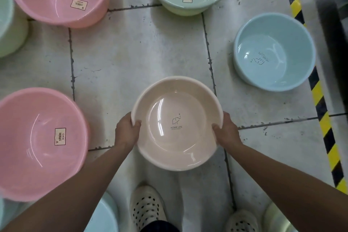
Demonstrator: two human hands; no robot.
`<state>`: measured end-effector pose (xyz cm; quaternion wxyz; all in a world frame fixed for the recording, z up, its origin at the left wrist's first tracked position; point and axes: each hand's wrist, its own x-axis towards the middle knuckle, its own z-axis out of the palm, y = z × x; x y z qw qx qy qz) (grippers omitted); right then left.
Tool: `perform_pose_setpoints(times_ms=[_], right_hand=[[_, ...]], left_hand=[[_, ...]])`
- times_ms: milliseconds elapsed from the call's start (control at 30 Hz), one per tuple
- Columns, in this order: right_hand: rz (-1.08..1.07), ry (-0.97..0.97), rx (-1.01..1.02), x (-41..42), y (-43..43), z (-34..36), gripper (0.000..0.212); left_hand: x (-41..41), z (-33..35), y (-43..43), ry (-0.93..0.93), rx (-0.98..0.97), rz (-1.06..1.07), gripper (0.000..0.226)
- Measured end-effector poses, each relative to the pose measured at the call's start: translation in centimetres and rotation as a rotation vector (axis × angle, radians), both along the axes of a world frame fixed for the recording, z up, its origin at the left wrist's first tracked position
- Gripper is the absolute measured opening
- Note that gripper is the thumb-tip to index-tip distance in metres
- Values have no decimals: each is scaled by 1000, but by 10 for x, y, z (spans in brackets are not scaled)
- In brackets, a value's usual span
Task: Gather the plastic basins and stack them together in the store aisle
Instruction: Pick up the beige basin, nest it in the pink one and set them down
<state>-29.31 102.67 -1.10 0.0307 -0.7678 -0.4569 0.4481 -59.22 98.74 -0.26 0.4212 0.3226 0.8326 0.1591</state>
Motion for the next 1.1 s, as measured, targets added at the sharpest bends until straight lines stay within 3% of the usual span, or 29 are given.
perform_pose_setpoints(times_ms=[200, 433, 733, 1000, 1100], right_hand=[[-101, 106, -2, 3, 4, 43, 54], [-242, 127, 53, 31, 25, 162, 50], [-320, 49, 104, 98, 76, 294, 49], [-353, 21, 129, 182, 151, 288, 53], [-351, -18, 102, 213, 185, 260, 40]], left_hand=[[-3, 40, 17, -67, 42, 17, 22], [15, 148, 54, -295, 151, 94, 37], [69, 264, 140, -391, 176, -177, 50], [155, 254, 237, -357, 172, -330, 41], [190, 222, 271, -301, 136, -313, 30]])
